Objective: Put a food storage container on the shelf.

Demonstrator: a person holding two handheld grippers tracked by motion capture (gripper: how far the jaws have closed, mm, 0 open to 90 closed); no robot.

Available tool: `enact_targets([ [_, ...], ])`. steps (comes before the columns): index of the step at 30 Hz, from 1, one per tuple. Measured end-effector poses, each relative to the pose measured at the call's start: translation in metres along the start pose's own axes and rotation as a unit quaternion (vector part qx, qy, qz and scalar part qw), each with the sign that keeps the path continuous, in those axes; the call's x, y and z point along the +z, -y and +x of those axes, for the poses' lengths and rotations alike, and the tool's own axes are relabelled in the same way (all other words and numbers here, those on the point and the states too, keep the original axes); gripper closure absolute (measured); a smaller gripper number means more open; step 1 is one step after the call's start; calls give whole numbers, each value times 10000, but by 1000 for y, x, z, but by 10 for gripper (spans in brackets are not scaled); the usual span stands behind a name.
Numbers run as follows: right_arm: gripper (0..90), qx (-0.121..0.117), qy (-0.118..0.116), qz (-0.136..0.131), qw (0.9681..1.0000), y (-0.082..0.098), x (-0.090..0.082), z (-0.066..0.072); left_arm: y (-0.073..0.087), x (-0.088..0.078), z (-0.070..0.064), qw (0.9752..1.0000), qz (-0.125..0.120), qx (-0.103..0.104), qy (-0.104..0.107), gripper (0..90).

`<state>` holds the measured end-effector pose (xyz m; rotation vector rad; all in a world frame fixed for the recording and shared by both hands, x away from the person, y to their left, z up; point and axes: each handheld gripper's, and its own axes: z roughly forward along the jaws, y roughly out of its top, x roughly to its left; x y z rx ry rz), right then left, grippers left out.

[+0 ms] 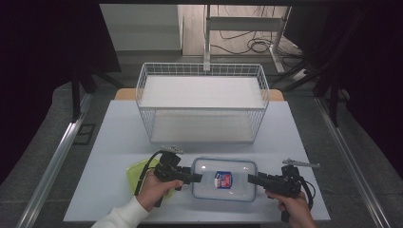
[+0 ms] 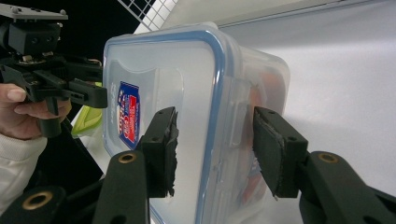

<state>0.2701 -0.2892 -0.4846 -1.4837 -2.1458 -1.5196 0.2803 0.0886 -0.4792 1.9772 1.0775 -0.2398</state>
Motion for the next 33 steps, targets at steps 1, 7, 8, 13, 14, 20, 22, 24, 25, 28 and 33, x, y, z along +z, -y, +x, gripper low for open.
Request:
enact_targets([
  [1,514,0,0,0,10000,0,0,0,0,0,-1,10000,-15,7,-7,473],
  [7,516,-16,22,-29,10000,0,-3,1,1,1,-4,10000,-35,65,-57,481],
  [8,516,-16,22,-29,10000,0,-3,1,1,1,-4,10000,-35,65,-57,481],
  [13,519,-107,52,-88,9999,-2,-6,4,0,1,-6,9999,-33,119,-96,481],
  [14,520,-98,49,-86,9999,-3,-7,4,0,0,-6,9999,-36,116,-90,481],
  [20,536,-111,-22,-191,9998,-5,-9,5,-3,-4,-9,9998,-90,144,-92,481],
  [22,536,-162,-7,-229,9996,-7,-11,7,-4,-6,-10,9997,-122,170,-104,481],
  [24,536,-185,-15,-239,9995,-9,-11,9,-6,-8,-10,9997,-146,158,-116,481],
  [25,536,-204,-21,-251,9995,-10,-10,9,-6,-9,-10,9996,-148,179,-129,481],
  [28,536,-200,-36,-226,9995,-11,-9,10,-7,-12,-10,9997,-134,182,-132,482],
  [33,536,-326,-64,-296,9990,-19,-10,18,-14,-24,-14,9993,-256,222,-163,482],
])
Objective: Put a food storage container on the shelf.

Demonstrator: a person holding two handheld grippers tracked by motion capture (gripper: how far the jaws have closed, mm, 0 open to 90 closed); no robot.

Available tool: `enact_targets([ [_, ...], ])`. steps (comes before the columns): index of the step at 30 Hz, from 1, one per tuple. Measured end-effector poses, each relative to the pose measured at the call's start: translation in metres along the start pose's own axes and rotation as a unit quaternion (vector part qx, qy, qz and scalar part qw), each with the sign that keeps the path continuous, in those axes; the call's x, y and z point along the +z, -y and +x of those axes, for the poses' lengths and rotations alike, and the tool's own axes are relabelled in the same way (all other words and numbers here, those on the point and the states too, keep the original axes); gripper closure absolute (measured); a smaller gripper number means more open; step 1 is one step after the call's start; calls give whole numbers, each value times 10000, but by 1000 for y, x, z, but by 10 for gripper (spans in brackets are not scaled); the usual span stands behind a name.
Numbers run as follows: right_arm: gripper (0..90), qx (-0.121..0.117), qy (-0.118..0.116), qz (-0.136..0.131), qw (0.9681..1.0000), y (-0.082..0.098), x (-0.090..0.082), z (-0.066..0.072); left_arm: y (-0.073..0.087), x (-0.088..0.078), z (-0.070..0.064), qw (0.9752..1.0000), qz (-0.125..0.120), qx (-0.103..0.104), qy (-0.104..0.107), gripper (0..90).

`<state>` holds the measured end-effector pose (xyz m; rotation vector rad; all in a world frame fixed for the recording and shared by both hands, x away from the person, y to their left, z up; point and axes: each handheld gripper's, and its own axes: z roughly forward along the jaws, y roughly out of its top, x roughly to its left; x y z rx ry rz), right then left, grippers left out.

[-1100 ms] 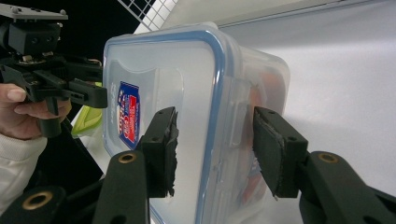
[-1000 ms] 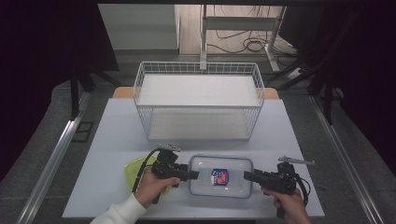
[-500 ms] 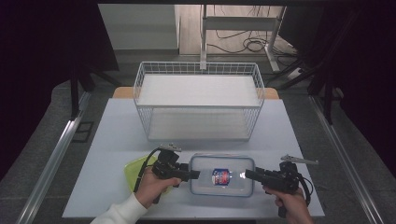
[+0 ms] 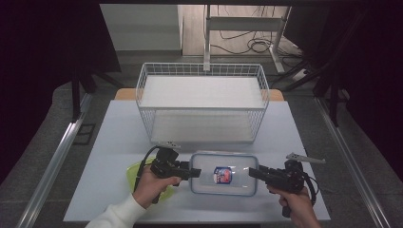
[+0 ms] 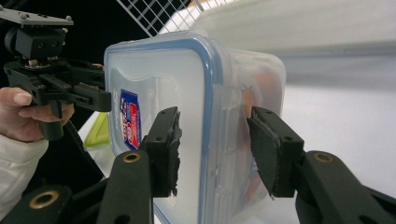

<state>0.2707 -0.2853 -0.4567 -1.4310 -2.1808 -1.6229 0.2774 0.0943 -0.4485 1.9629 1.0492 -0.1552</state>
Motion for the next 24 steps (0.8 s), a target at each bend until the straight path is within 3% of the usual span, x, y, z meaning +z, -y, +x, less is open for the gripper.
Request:
enact_targets([
  [7,536,-160,-80,-89,9998,-14,-3,11,-13,-20,-8,9997,-142,158,-94,486],
  [18,534,-442,-169,-230,9986,-52,0,32,-40,-53,-14,9983,-391,340,-266,490],
  [23,535,-637,-177,-339,9972,-74,0,43,-57,-72,-15,9968,-536,482,-357,489],
  [24,535,-725,-179,-359,9966,-86,0,50,-64,-79,-16,9962,-579,521,-400,488],
])
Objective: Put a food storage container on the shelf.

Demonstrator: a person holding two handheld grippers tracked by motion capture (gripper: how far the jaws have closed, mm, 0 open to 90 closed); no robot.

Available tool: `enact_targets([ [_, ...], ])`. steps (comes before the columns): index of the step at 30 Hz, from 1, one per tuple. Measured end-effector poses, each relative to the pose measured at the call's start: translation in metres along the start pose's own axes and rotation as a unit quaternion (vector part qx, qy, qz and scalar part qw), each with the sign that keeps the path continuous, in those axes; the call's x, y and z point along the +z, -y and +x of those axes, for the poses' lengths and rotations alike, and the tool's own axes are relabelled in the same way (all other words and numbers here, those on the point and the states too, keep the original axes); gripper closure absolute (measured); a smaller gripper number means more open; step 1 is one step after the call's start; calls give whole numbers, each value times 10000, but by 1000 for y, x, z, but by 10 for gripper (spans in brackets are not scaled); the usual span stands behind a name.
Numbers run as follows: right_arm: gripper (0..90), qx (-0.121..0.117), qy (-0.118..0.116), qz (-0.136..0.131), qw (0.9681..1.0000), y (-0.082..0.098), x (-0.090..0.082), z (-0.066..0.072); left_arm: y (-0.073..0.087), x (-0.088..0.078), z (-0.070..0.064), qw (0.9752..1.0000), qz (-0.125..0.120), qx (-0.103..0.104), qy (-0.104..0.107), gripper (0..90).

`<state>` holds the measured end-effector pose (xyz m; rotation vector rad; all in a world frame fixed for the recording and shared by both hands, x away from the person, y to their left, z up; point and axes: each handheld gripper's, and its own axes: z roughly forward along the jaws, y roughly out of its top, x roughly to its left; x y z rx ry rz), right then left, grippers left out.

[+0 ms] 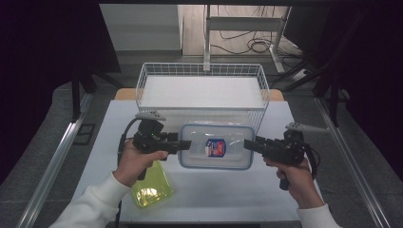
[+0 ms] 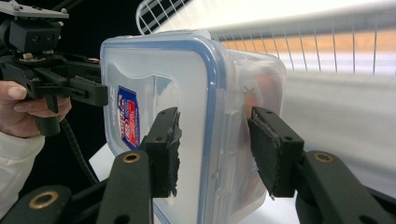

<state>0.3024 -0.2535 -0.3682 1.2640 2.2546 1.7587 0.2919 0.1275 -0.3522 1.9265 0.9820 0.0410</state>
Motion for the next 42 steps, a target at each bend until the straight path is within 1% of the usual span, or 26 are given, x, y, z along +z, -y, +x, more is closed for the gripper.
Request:
enact_targets([
  [3,535,-80,-11,-38,10000,-11,1,4,-8,-7,0,10000,-81,13,-40,487],
  [4,535,-188,-12,-95,9998,-23,3,8,-13,-11,2,9999,-117,34,-52,487],
  [6,536,-261,-15,-114,9996,-36,5,11,-26,-20,5,9997,-218,74,-99,487],
  [8,536,-313,-36,-120,9994,-48,9,12,-30,-22,7,9996,-247,86,-126,486],
  [9,536,-313,-36,-120,9994,-48,9,12,-35,-24,8,9994,-268,112,-167,486],
  [12,536,-362,-52,-134,9992,-65,18,10,-48,-29,17,9992,-290,144,-223,484],
  [14,537,-399,-51,-133,9991,-79,27,8,-54,-30,24,9992,-313,124,-229,484],
  [15,537,-399,-51,-133,9991,-79,27,8,-56,-30,27,9991,-325,127,-234,484],
  [16,538,-437,-42,-111,9990,-88,33,6,-62,-32,33,9990,-356,122,-244,484],
  [17,538,-437,-42,-111,9990,-88,33,6,-62,-32,33,9990,-356,122,-244,483],
  [20,548,-458,-30,-116,9989,-104,43,1,-71,-31,42,9988,-398,106,-260,484],
  [22,574,-462,136,-160,9987,-110,46,-1,-80,-27,47,9989,-292,170,-318,494],
  [23,574,-462,136,-160,9987,-110,46,-1,-80,-27,47,9989,-292,170,-318,496],
  [24,579,-451,188,-167,9987,-117,51,-8,-84,-25,50,9989,-300,158,-325,497],
  [25,579,-451,188,-167,9987,-117,51,-8,-86,-22,56,9986,-395,47,-352,497],
  [26,584,-232,293,-231,9990,-119,62,-20,-90,-14,71,9985,-416,-305,-181,496],
  [27,584,-232,293,-231,9990,-119,62,-20,-90,-14,71,9985,-416,-305,-181,495],
  [29,585,-67,246,-343,9991,-122,68,-27,-96,-14,83,9959,-692,-567,-101,493],
  [32,586,34,228,-338,9992,-128,73,-30,-105,-13,91,9943,-761,-743,-81,495],
  [33,586,45,260,-313,9992,-132,74,-30,-107,-13,91,9947,-740,-700,-115,496],
  [34,595,45,312,-314,9990,-137,75,-29,-109,-13,91,9944,-772,-704,-175,540],
  [36,580,29,360,-246,9990,-140,77,-27,-116,-11,89,9946,-722,-608,-439,550],
  [37,575,32,488,-144,9987,-142,80,-26,-119,-10,94,9944,-688,-681,-417,548],
  [39,572,308,431,-212,9984,-143,86,-35,-118,-4,100,9917,-809,-895,-446,545],
  [40,568,431,442,-232,9978,-143,89,-39,-118,1,101,9911,-812,-836,-649,540],
  [42,556,676,530,-221,9961,-141,98,-46,-119,7,106,9897,-757,-870,-852,537],
])
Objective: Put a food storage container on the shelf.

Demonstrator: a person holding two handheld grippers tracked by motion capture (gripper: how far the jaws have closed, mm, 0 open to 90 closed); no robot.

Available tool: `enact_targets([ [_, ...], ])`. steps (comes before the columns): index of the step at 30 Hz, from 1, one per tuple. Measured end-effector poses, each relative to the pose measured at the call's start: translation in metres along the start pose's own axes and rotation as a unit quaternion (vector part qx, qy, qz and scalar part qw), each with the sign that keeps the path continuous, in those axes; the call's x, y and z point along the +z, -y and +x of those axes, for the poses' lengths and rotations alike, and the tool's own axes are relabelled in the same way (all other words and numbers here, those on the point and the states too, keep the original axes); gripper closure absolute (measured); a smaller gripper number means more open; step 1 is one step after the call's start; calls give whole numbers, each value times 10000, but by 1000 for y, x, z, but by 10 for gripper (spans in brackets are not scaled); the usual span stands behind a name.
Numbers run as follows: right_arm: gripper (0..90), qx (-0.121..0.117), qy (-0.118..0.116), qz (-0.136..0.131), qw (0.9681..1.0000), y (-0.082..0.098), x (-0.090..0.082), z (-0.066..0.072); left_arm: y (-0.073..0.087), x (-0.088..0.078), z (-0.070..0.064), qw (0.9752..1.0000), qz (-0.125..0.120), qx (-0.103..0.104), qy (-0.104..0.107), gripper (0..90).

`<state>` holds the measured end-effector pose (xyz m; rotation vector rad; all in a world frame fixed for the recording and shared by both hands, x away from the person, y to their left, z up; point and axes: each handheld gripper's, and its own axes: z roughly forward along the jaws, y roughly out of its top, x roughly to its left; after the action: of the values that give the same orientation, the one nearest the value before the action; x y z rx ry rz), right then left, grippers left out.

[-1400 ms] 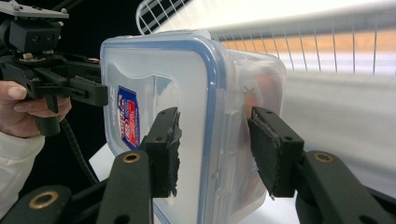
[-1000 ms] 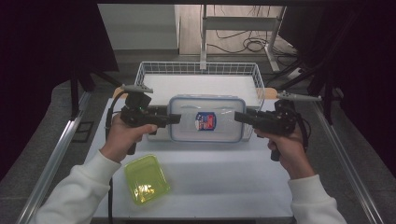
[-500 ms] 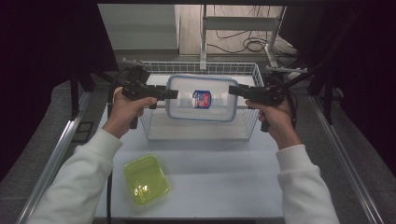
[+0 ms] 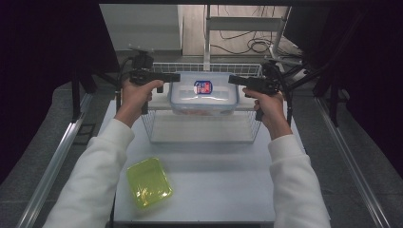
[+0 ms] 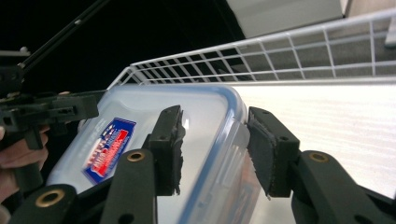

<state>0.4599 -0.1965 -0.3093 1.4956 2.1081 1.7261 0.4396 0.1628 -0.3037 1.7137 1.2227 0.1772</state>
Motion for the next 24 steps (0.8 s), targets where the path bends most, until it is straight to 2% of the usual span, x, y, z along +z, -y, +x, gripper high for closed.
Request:
enact_targets([
  [2,557,88,30,-86,9999,1,5,-4,0,3,3,9997,-113,-121,-179,488],
  [3,502,-4,195,-273,9994,1,4,-2,-1,3,4,9995,-157,-142,-224,425],
  [4,458,11,170,-340,9993,0,2,-1,-1,0,7,9992,-252,-150,-253,388],
  [6,451,-51,216,-396,9990,-1,-1,1,0,-3,8,9991,-309,-141,-238,340],
  [8,450,-186,351,-550,9977,0,-12,8,1,-12,9,9989,-409,-166,-138,329],
  [9,451,-217,344,-578,9975,1,-16,11,3,-18,8,9987,-471,-170,-65,330],
  [11,502,-413,344,-598,9968,5,-29,19,9,-26,6,9989,-464,-80,56,356],
  [12,533,-458,310,-605,9966,7,-34,21,13,-31,3,9989,-457,-18,46,368],
  [13,570,-535,284,-581,9965,10,-40,24,20,-37,-1,9990,-444,83,35,398],
  [15,651,-725,377,-553,9951,18,-52,28,30,-46,-6,9991,-356,193,84,467],
  [16,698,-762,377,-525,9950,22,-57,29,37,-52,-9,9989,-340,271,148,526],
  [17,749,-792,393,-517,9947,26,-62,29,44,-57,-10,9986,-326,329,253,611],
  [18,828,-865,417,-419,9945,35,-72,28,57,-64,-13,9979,-300,379,434,739],
  [19,854,-876,421,-386,9945,38,-74,27,63,-67,-13,9975,-268,398,519,796],
  [20,878,-916,408,-328,9944,43,-76,26,63,-67,-13,9975,-268,398,519,848],
  [23,888,-1003,364,-219,9940,53,-78,25,80,-69,-17,9953,-65,551,798,900],
  [24,889,-1028,269,-169,9942,64,-78,23,88,-67,-20,9943,49,635,850,900],
])
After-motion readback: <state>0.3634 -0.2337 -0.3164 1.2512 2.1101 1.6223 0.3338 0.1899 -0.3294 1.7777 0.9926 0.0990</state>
